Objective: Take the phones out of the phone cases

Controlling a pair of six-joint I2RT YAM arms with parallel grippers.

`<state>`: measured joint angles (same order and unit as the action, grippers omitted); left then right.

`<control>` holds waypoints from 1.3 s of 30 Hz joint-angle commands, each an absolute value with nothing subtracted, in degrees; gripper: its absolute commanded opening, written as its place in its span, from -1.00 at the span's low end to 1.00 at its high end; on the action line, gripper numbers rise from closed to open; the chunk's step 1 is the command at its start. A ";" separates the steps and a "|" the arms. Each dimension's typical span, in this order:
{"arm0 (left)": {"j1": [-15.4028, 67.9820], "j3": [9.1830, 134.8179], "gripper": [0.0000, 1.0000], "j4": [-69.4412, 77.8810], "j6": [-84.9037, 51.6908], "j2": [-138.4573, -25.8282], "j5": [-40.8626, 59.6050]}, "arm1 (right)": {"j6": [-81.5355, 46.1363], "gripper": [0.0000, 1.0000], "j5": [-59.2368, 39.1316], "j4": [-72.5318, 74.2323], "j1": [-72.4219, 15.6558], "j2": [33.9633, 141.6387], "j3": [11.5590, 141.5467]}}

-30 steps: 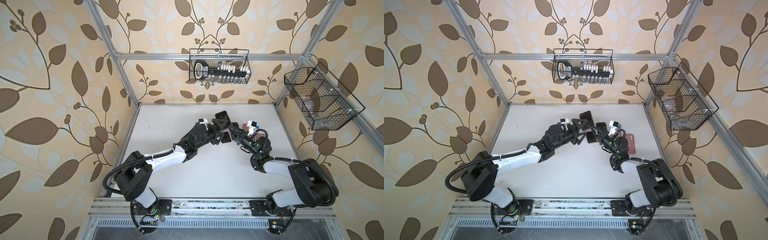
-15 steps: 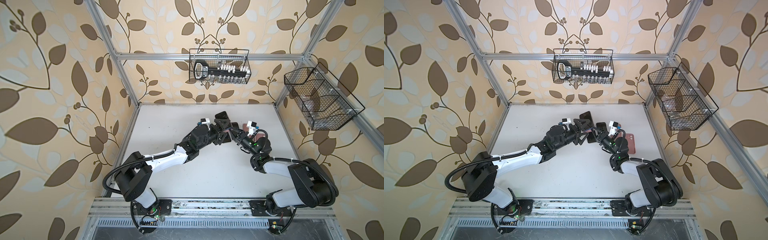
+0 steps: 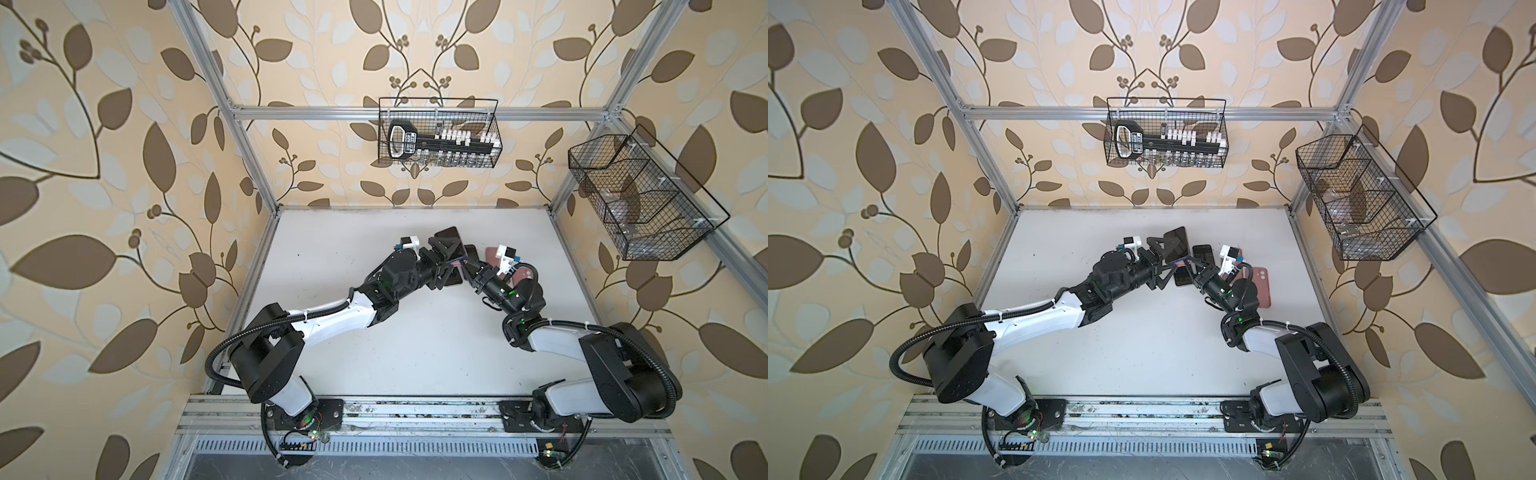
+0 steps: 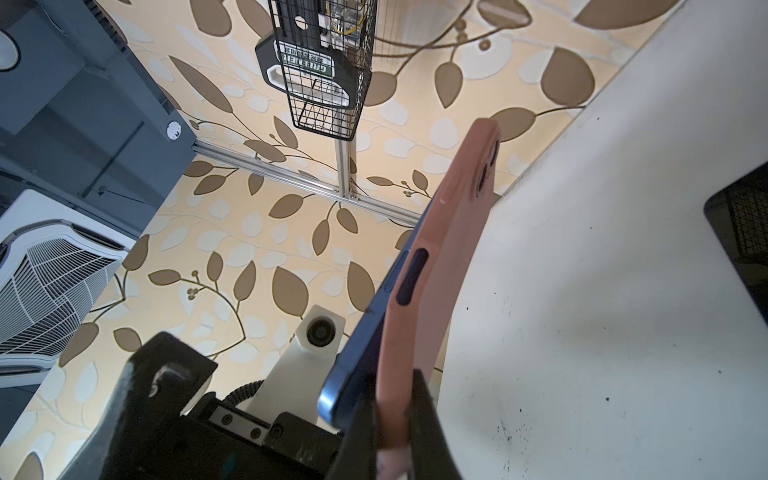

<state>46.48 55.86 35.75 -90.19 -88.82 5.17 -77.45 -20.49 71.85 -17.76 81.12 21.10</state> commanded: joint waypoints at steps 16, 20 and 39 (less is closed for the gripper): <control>46.05 57.93 0.43 34.27 -89.37 -90.33 -1.63 | -76.09 -1.00 -19.00 81.65 -20.67 81.23 19.35; 46.05 57.85 0.38 35.08 -90.79 -91.22 -1.41 | -75.93 -1.00 -18.90 81.74 -20.79 81.60 19.26; 47.11 55.42 -0.51 37.04 -99.06 -93.16 -4.19 | -74.00 -1.00 -17.14 81.55 -22.15 82.01 18.61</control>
<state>46.74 55.70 33.26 -98.39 -92.82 -2.57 -74.67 -16.45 75.20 -21.39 81.95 19.00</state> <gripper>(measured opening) 0.273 0.085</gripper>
